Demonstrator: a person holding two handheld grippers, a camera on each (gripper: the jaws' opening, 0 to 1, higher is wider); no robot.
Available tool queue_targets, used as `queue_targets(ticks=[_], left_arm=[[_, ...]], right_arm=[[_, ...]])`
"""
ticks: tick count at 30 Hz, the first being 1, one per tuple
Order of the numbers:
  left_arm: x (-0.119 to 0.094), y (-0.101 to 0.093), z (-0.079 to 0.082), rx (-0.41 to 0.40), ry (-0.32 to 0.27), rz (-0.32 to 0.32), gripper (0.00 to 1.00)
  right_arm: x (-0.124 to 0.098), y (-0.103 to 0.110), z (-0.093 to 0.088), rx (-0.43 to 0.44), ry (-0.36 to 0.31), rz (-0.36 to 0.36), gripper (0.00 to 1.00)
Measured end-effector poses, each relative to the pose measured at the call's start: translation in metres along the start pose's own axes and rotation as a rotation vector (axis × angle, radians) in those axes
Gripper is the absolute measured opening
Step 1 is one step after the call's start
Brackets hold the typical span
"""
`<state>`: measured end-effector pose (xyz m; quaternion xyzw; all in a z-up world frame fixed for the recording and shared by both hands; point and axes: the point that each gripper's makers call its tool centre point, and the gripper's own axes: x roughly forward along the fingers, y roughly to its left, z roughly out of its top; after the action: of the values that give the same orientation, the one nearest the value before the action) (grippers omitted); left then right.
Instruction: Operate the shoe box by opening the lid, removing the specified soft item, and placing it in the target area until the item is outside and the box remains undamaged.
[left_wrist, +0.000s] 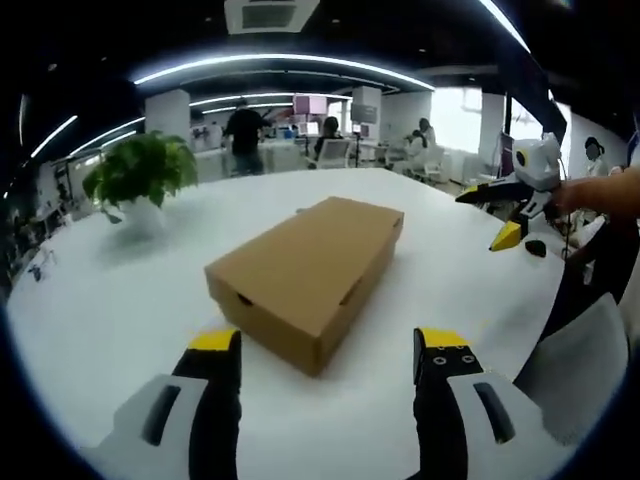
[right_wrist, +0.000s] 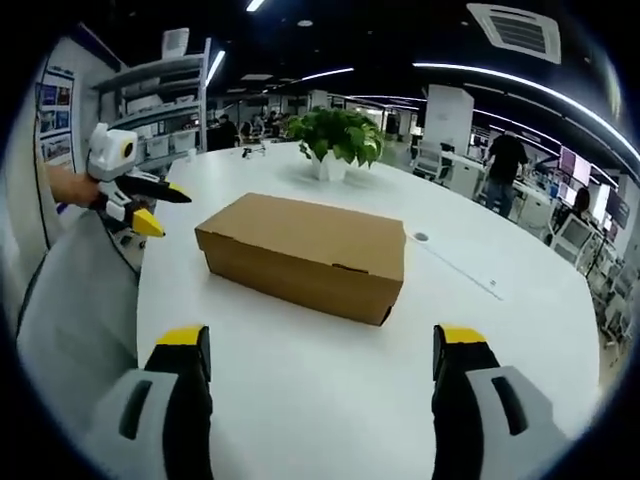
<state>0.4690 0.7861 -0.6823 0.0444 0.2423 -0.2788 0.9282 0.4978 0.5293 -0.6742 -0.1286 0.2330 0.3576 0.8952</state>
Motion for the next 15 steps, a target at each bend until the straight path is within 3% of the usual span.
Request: queue_targets(ticks=[10,15], left_arm=[[0.014,0.009,-0.008,-0.017,0.0,0.072,0.7],[0.021,0.009,-0.012,-0.027,0.013,0.076,0.64]], right_arm=[[0.027,-0.019,-0.001,-0.045,0.014,0.041,0.81],[0.04,-0.025,-0.003,-0.062,0.023,0.058,0.79]])
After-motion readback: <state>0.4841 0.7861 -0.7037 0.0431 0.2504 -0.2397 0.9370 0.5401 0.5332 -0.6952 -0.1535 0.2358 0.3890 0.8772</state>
